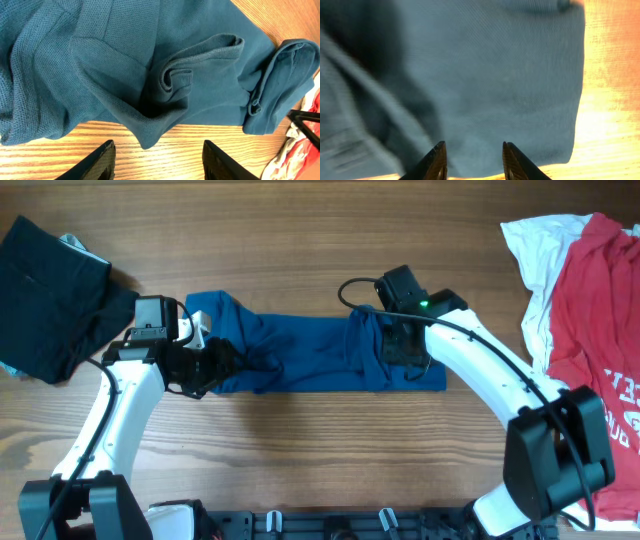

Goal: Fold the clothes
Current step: 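Carry the right end of the strip left toward the left gripper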

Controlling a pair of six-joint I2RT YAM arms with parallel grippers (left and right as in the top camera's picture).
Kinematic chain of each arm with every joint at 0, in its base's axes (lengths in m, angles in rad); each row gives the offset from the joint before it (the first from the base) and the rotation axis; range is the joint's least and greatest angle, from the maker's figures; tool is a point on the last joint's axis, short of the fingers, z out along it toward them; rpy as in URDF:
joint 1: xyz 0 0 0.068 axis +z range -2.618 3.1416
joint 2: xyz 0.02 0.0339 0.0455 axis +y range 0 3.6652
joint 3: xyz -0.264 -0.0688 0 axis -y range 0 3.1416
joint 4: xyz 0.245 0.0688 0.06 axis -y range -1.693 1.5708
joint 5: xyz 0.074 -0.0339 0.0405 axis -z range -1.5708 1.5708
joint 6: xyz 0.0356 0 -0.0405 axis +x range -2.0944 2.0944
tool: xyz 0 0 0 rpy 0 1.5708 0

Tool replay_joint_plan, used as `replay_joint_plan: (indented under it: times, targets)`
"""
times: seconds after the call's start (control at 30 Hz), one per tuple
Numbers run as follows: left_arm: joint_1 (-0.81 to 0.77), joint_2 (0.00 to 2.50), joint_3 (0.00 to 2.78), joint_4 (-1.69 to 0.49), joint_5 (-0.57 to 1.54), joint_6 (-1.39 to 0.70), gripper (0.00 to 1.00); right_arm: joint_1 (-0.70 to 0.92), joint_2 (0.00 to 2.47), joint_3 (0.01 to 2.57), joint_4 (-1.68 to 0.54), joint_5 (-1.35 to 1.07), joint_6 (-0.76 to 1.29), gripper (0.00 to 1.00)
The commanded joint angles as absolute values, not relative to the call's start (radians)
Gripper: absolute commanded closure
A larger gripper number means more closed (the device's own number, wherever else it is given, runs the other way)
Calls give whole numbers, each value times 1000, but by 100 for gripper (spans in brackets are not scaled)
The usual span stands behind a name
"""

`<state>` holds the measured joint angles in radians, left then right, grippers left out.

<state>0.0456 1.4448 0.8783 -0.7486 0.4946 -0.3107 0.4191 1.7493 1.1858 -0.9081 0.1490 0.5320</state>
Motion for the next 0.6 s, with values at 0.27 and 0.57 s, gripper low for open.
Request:
replay_joint_plan:
  times: [0.27,0.57]
  targets:
    - [41,1436,886,-749,477,-291,44,434,1857,1137,-650,-334,293,63]
    - [41,1436,886,-749,477,-291,42,439,1854,1138,-545,-595,202,59]
